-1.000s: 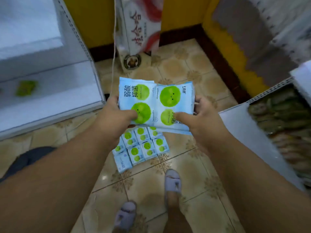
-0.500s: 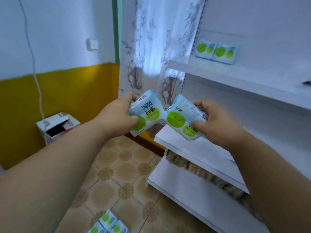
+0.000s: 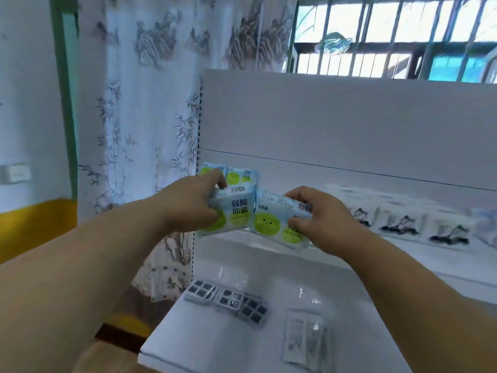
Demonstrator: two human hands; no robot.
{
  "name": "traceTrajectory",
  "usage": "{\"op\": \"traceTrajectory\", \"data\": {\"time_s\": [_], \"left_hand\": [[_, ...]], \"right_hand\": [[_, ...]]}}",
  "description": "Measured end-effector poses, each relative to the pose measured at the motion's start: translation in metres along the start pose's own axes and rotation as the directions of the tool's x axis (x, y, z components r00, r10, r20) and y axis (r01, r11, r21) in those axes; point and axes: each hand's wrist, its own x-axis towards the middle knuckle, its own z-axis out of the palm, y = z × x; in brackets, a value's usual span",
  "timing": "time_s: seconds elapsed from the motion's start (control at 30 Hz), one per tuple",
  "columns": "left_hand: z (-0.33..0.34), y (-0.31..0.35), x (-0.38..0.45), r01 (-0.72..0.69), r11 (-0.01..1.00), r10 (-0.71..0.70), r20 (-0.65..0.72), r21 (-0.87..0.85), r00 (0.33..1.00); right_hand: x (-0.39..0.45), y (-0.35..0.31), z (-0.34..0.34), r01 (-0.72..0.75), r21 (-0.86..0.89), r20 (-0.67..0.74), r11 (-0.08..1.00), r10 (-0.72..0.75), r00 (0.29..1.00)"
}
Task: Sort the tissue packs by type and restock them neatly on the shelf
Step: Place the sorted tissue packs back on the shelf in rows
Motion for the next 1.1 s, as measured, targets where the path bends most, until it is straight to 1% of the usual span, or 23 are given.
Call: {"op": "traceTrajectory", "data": {"time_s": [0.1, 0.3, 0.4, 0.5, 0.57, 0.63, 0.67, 0.73, 0.77, 0.8, 0.87, 0.9, 0.93, 0.97, 1.1], "left_hand": [[0.017, -0.008, 0.053, -0.035, 0.999, 0.034, 0.036, 0.027, 0.999], [0.054, -0.044, 0.166, -0.132, 0.99, 0.126, 0.119, 0.048, 0.985], [0.072, -0.061, 0.225, -0.207, 0.974, 0.196, 0.127, 0.086, 0.972], [0.09, -0.069, 0.279, -0.27, 0.954, 0.247, 0.174, 0.127, 0.953], [0.104, -0.072, 0.309, -0.296, 0.95, 0.277, 0.165, 0.099, 0.947], [0.119, -0.072, 0.332, -0.314, 0.946, 0.304, 0.123, 0.076, 0.945], [0.125, -0.073, 0.34, -0.325, 0.94, 0.317, 0.084, 0.101, 0.945], [0.137, -0.075, 0.35, -0.362, 0.9, 0.369, 0.017, 0.241, 0.929], [0.142, -0.078, 0.352, -0.389, 0.868, 0.407, 0.007, 0.309, 0.914], [0.146, -0.081, 0.353, -0.414, 0.836, 0.443, 0.002, 0.36, 0.896], [0.153, -0.087, 0.354, -0.458, 0.774, 0.514, -0.011, 0.438, 0.858], [0.156, -0.089, 0.356, -0.469, 0.748, 0.539, -0.017, 0.469, 0.842], [0.159, -0.089, 0.359, -0.471, 0.732, 0.552, -0.023, 0.492, 0.834], [0.161, -0.089, 0.364, -0.463, 0.726, 0.551, -0.028, 0.508, 0.834], [0.17, -0.08, 0.379, -0.393, 0.739, 0.509, -0.07, 0.547, 0.858]], "right_hand": [[0.04, 0.023, 0.002, -0.014, -0.083, 0.023, 0.996, 0.016, 1.0], [0.132, 0.067, 0.017, -0.134, -0.205, 0.083, 0.97, 0.153, 0.985], [0.177, 0.092, 0.029, -0.197, -0.268, 0.082, 0.943, 0.226, 0.971], [0.215, 0.119, 0.041, -0.269, -0.324, 0.031, 0.907, 0.295, 0.955], [0.237, 0.137, 0.045, -0.314, -0.35, -0.036, 0.882, 0.323, 0.946], [0.253, 0.152, 0.05, -0.354, -0.368, -0.096, 0.86, 0.343, 0.934], [0.259, 0.159, 0.054, -0.36, -0.388, -0.109, 0.848, 0.346, 0.932], [0.265, 0.169, 0.063, -0.354, -0.451, -0.108, 0.819, 0.343, 0.933], [0.265, 0.172, 0.066, -0.336, -0.513, -0.094, 0.79, 0.337, 0.937], [0.265, 0.174, 0.067, -0.303, -0.601, -0.079, 0.74, 0.322, 0.943], [0.266, 0.176, 0.066, -0.206, -0.79, -0.053, 0.578, 0.27, 0.962], [0.267, 0.178, 0.065, -0.173, -0.836, -0.046, 0.521, 0.248, 0.968], [0.27, 0.179, 0.065, -0.159, -0.849, -0.041, 0.504, 0.237, 0.971], [0.273, 0.182, 0.066, -0.158, -0.845, -0.04, 0.51, 0.235, 0.971], [0.29, 0.192, 0.072, -0.211, -0.775, -0.044, 0.596, 0.281, 0.959]]}}
